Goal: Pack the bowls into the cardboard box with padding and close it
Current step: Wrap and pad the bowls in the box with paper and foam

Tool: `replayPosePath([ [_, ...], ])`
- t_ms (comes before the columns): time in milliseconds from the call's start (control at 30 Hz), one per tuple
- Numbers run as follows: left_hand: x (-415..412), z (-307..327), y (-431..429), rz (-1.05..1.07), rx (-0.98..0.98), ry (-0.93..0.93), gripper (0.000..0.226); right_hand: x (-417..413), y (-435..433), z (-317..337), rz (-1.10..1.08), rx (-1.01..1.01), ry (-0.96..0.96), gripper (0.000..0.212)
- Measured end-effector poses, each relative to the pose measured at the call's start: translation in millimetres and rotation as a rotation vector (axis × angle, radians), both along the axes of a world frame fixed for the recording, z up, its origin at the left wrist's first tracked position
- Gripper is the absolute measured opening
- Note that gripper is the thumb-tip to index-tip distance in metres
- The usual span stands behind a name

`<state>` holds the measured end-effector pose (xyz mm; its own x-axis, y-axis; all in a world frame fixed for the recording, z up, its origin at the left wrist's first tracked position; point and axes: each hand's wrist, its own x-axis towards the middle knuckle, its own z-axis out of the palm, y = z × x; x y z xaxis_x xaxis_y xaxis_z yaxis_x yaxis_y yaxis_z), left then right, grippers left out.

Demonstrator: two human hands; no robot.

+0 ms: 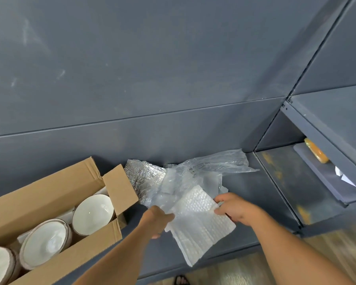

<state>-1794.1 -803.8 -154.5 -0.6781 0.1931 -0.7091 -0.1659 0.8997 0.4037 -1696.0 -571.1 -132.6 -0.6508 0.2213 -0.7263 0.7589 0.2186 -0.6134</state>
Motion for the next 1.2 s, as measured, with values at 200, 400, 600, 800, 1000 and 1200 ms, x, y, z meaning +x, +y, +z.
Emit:
replayPosePath([
  [200, 7.1, 26.6, -3.2, 0.359, 0.346, -0.151, 0.027, -2.8, -5.9, 25.2, -0.148, -0.113, 0.126, 0.022],
  [400, 4.5, 60.1, -28.8, 0.488, 0.657, -0.174, 0.024, -18.0, -27.7, 45.7, -0.177, -0.136, 0.216, 0.016],
  [600, 4.5, 85.7, -66.0, 0.566, 0.775, -0.108, 0.024, -38.8, -55.8, 61.3, -0.116, -0.184, 0.289, 0.007],
  [800, 1.6, 102.3, -110.2, 0.635, 0.742, 0.004, 0.020, -55.7, -90.2, 73.6, 0.024, -0.233, 0.337, 0.002],
  [1000, 5.8, 106.4, -153.5, 0.738, 0.918, -0.010, 0.013, -74.2, -120.8, 73.4, 0.060, -0.481, 0.369, 0.017],
  [1200, 14.5, 111.5, -180.5, 0.889, 1.005, 0.019, 0.039, -87.0, -148.3, 73.6, 0.052, -0.634, 0.297, 0.033],
])
